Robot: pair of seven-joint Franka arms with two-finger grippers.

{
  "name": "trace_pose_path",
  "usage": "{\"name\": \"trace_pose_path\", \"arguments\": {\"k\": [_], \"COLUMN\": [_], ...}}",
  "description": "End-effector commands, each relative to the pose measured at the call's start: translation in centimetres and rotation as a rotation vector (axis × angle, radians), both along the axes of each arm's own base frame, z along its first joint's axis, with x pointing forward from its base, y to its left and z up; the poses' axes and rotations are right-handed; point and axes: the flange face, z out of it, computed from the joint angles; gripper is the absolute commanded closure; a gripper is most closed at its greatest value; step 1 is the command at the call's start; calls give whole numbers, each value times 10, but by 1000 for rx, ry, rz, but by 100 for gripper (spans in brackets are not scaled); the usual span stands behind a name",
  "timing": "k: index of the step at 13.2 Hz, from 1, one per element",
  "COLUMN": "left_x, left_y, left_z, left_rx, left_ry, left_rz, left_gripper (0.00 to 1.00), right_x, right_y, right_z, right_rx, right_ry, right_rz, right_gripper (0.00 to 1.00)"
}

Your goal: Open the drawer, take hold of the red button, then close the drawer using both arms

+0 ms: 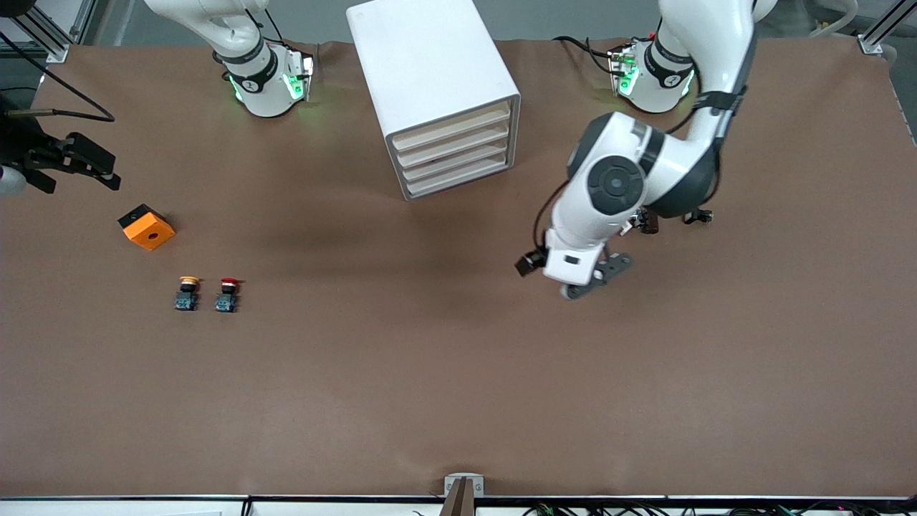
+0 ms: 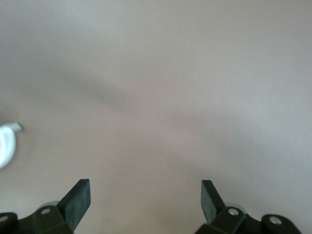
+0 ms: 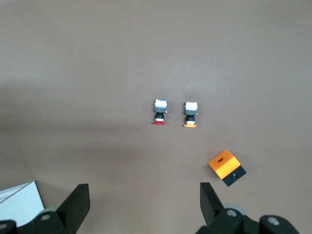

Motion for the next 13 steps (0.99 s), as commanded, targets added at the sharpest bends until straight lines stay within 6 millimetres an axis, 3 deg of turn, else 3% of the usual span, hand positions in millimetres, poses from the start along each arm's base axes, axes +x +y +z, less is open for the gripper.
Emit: {"name": "trace_pose_path", "arguments": {"k": [1, 4, 6, 13], "left_x": [25, 45, 49, 23], "left_y": [60, 134, 172, 263], "left_z": [29, 59, 74, 143], "left_rx": [35, 28, 28, 97], "left_ry": [-35, -62, -69, -40], "left_rz": [-10, -79, -134, -307], "left_gripper": [0, 0, 0, 0], "right_x": [4, 8, 3, 6], "right_y": [4, -7, -14, -5], "right_z": [30, 31, 26, 19], "right_rx": [-3, 0, -2, -4], "right_ry": [-63, -61, -10, 5], "right_rz": [10, -12, -26, -10], "right_gripper": [0, 0, 0, 0]}}
